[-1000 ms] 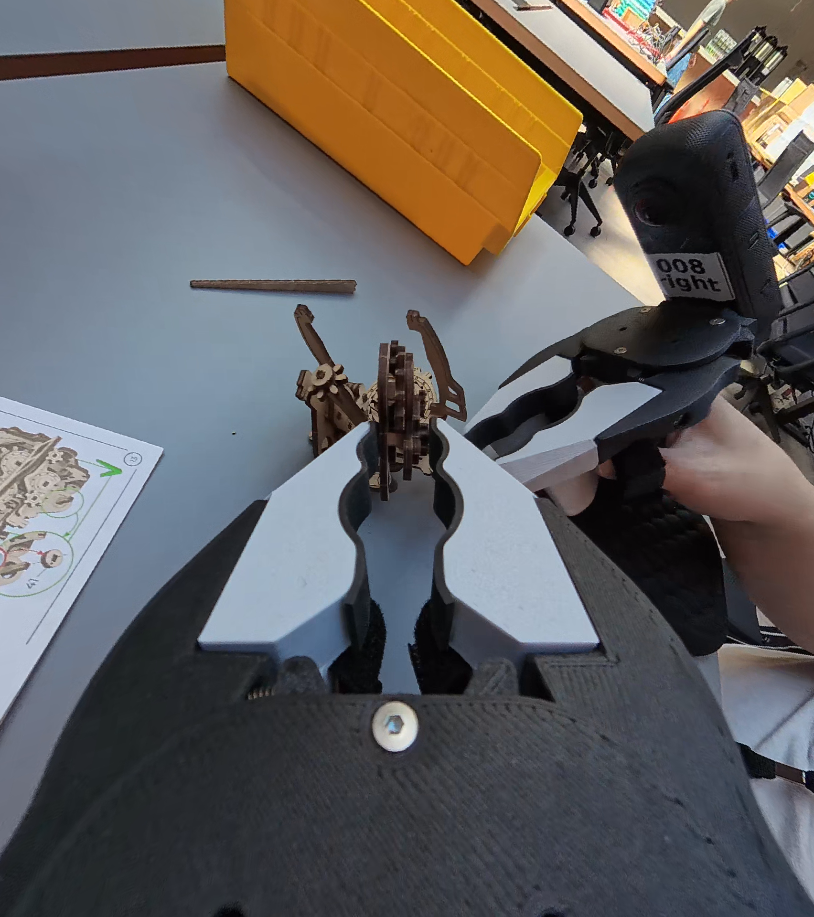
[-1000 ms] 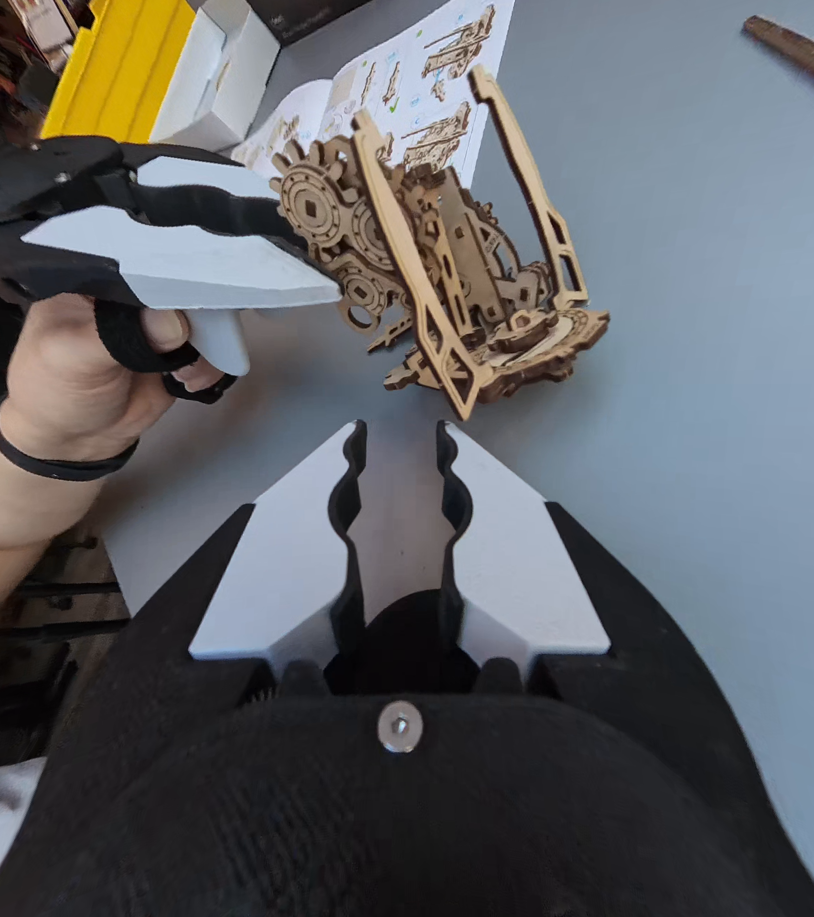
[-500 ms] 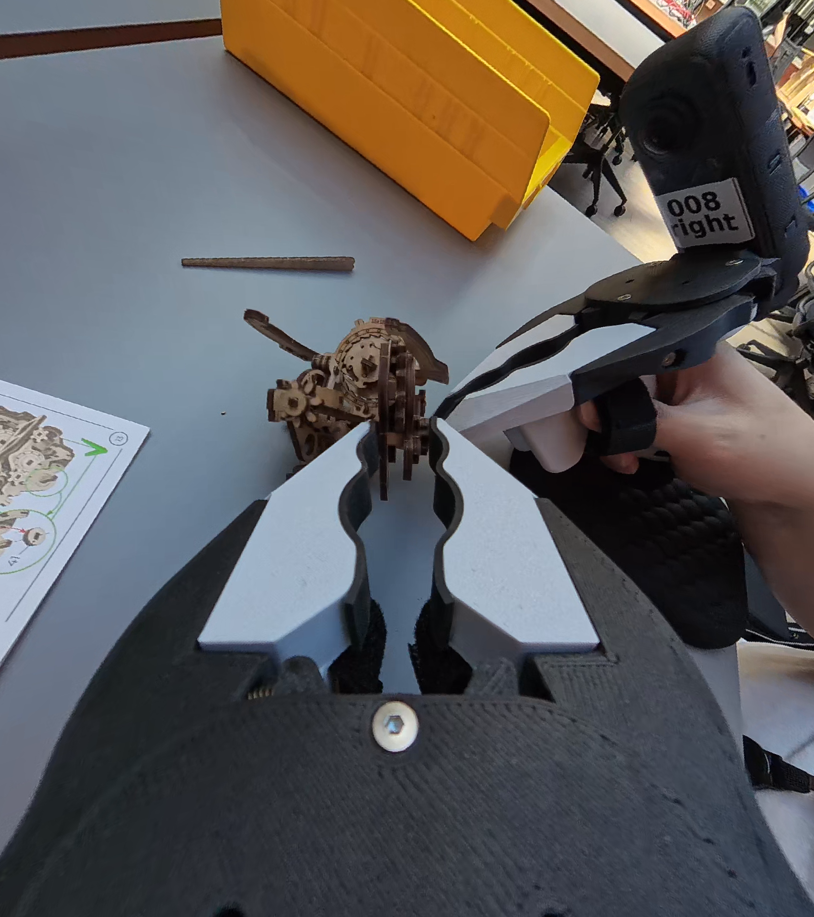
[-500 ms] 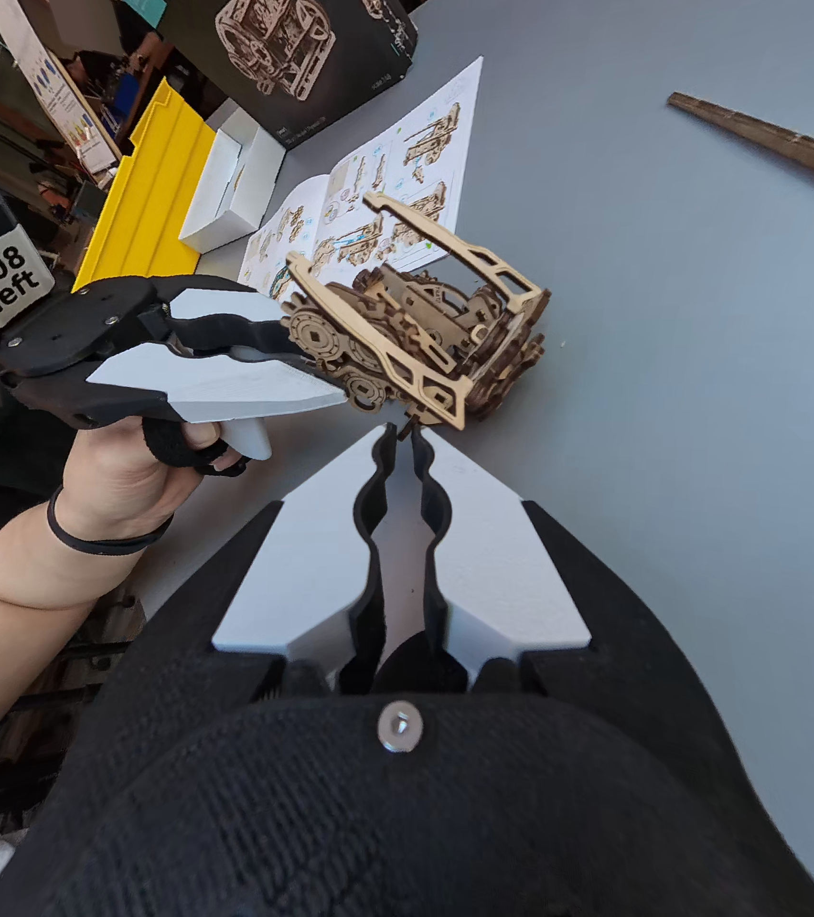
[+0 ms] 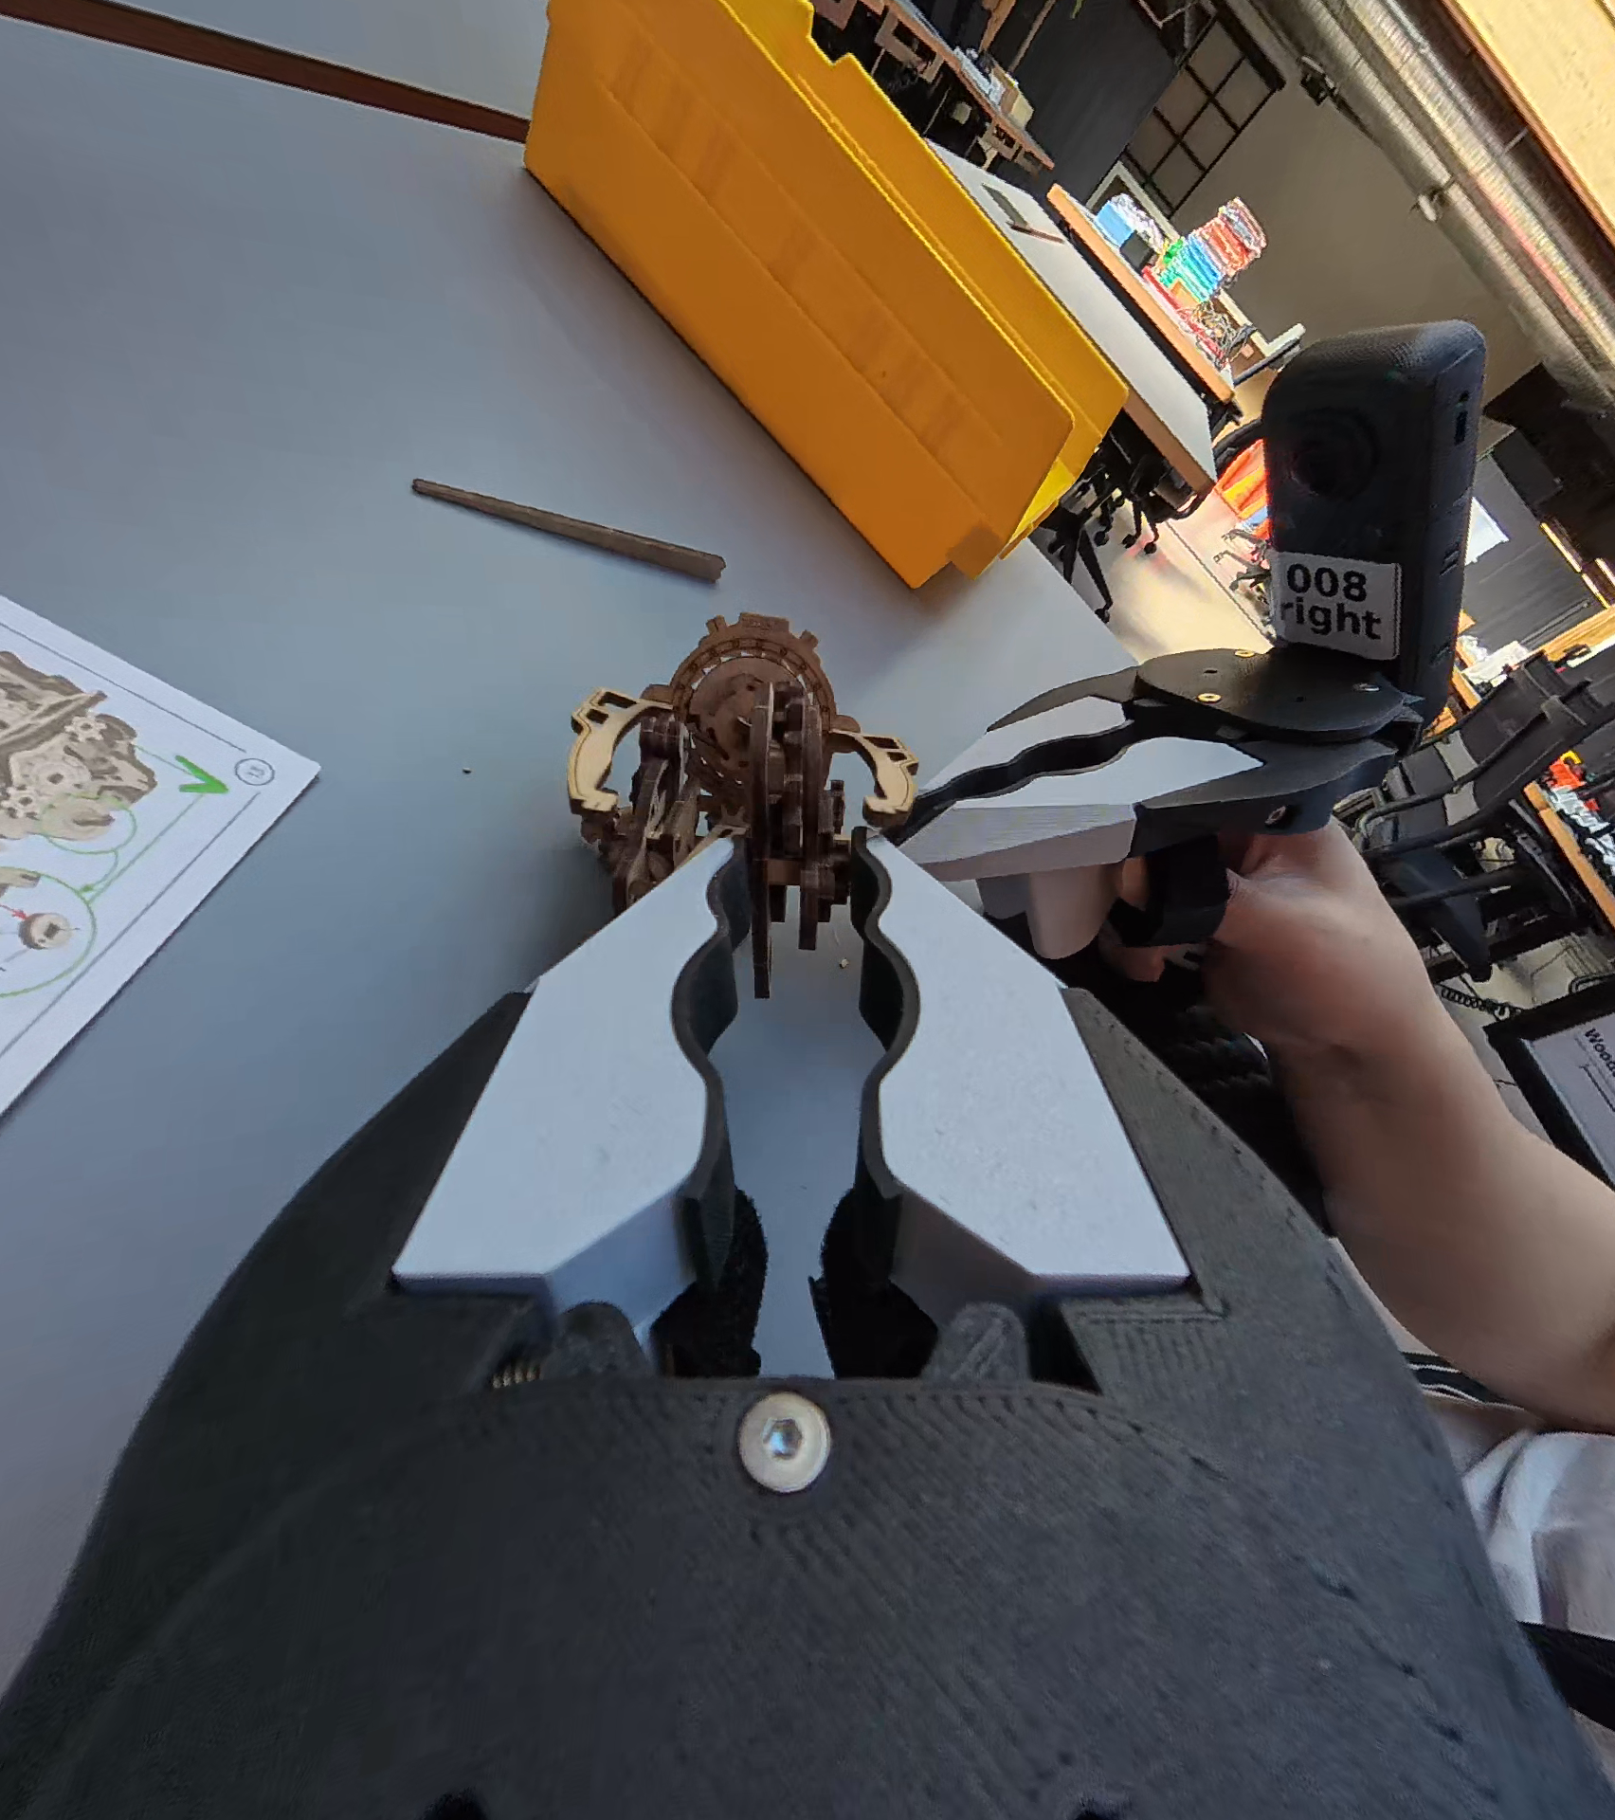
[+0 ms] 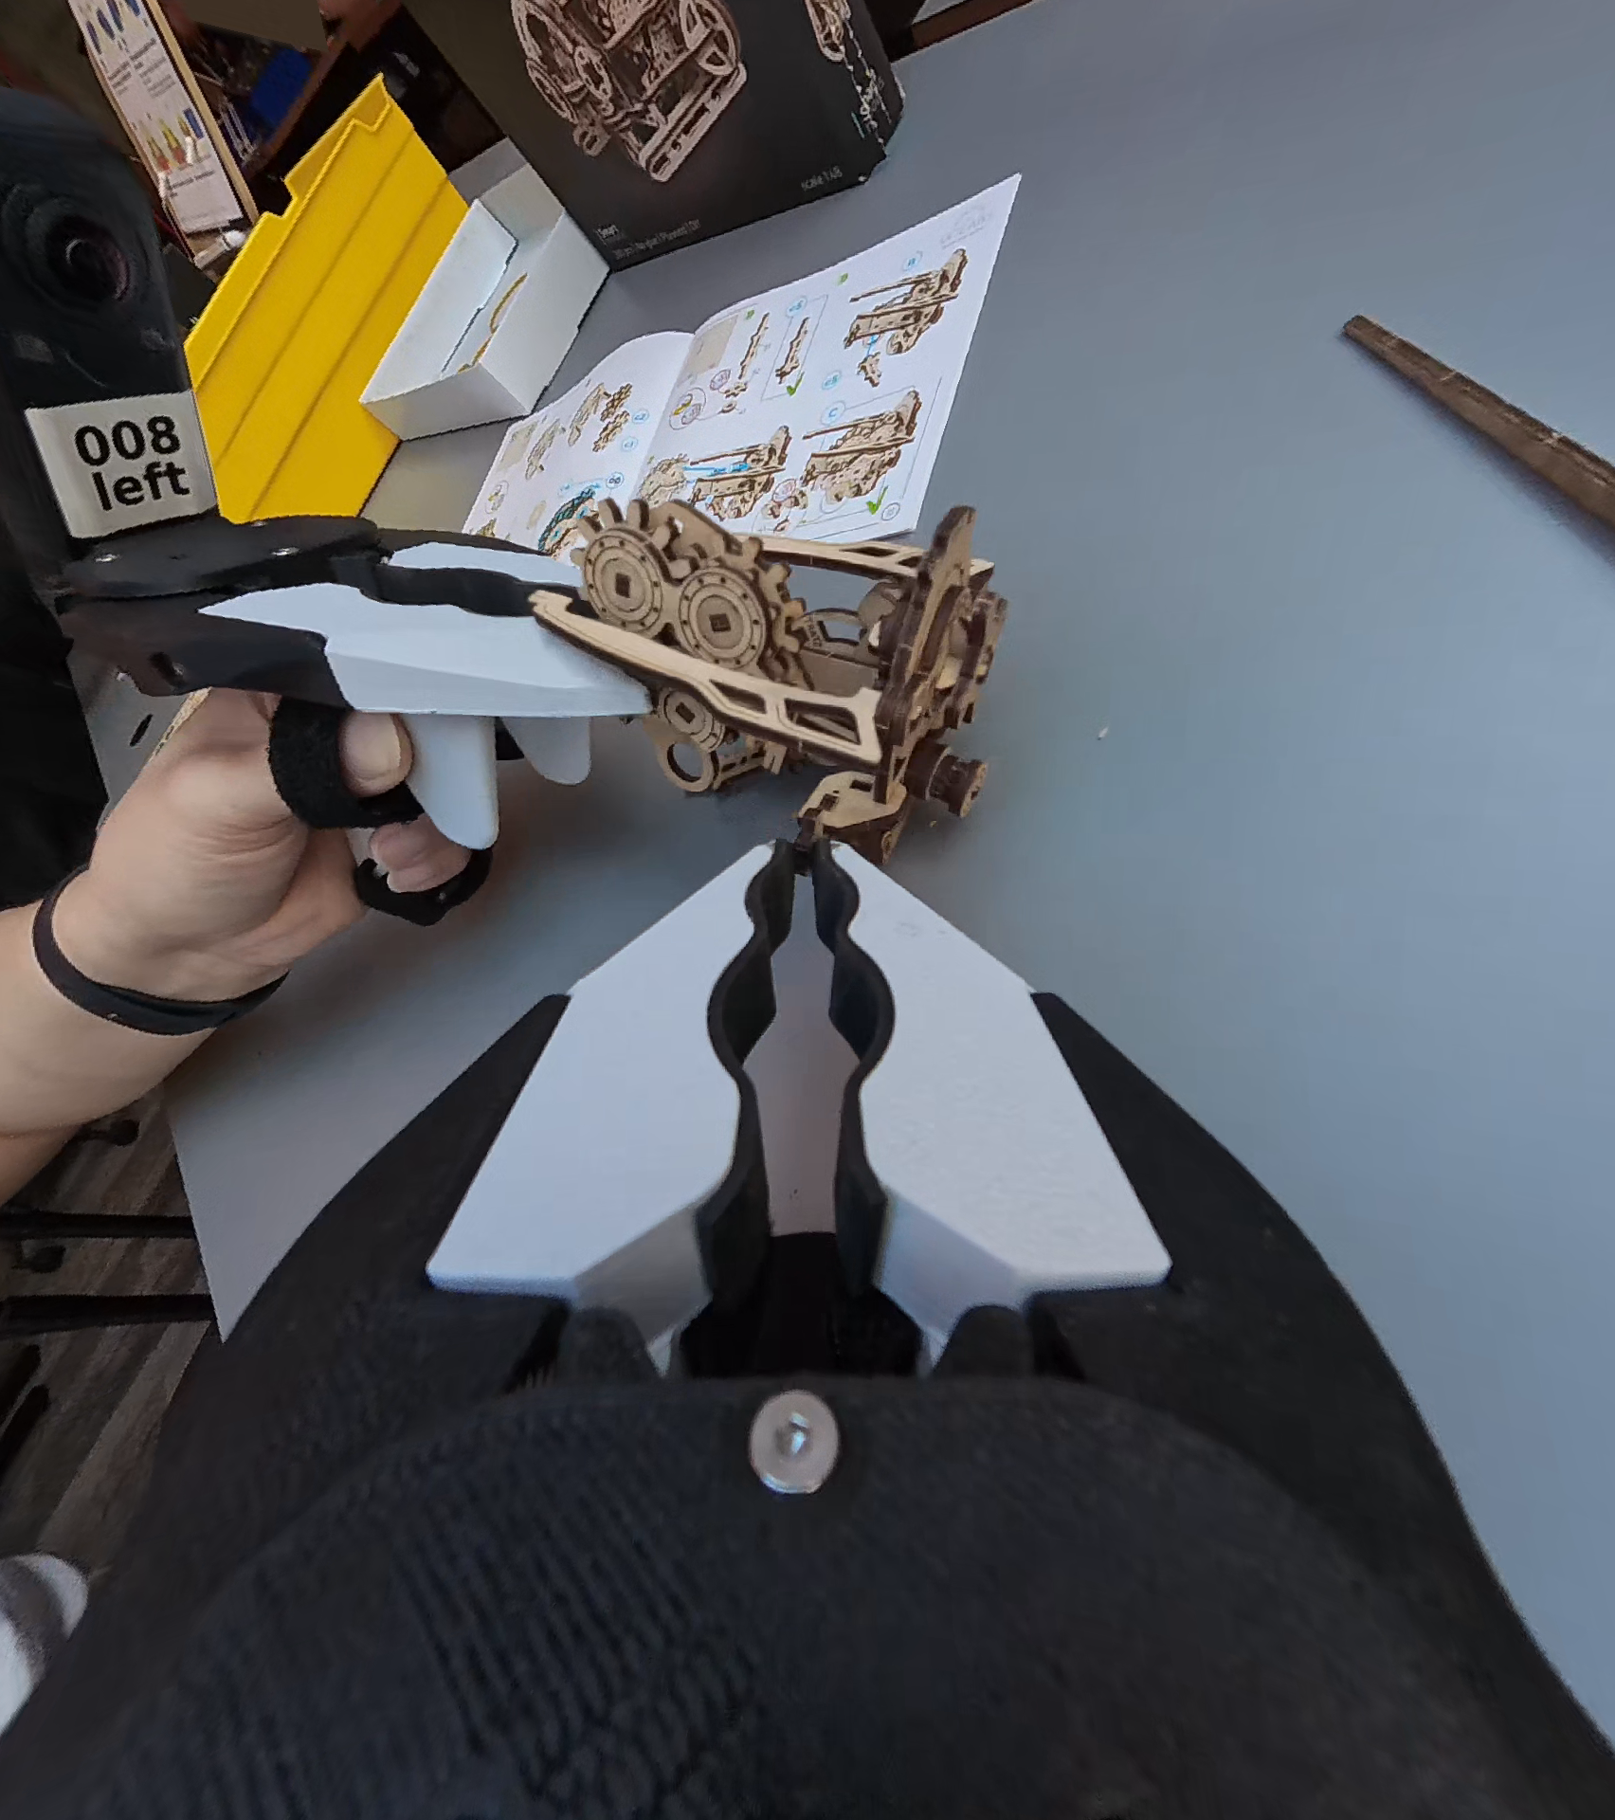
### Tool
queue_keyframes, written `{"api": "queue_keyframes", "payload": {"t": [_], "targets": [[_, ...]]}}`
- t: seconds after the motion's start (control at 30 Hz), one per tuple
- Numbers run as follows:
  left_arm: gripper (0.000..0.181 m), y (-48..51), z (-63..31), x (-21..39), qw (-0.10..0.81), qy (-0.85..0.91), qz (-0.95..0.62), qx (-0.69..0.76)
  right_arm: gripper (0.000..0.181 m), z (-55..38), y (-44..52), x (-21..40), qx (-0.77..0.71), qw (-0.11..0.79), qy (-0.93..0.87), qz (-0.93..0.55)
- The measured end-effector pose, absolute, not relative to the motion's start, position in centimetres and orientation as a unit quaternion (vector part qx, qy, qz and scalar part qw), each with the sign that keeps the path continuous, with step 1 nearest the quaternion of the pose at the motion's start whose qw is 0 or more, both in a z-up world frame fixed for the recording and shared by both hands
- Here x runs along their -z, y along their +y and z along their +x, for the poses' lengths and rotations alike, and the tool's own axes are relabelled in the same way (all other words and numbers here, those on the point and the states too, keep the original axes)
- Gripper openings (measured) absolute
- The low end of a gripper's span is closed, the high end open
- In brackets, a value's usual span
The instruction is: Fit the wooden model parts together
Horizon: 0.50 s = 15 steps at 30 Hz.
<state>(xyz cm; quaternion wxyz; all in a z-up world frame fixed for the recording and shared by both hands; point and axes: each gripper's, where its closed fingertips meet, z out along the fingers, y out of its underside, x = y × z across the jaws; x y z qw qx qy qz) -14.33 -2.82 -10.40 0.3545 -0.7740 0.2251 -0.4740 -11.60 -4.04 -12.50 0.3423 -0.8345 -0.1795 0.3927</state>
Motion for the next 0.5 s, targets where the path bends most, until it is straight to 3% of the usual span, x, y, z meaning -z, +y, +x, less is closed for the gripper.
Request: {"api": "queue_keyframes", "payload": {"t": [0.5], "targets": [[0.018, -3.2, -14.8, 8.6, 0.42, 0.18, -0.706, 0.541, 0.002, -12.8, -5.0, 12.9, -0.35, 0.349, -0.28, -0.823]]}}
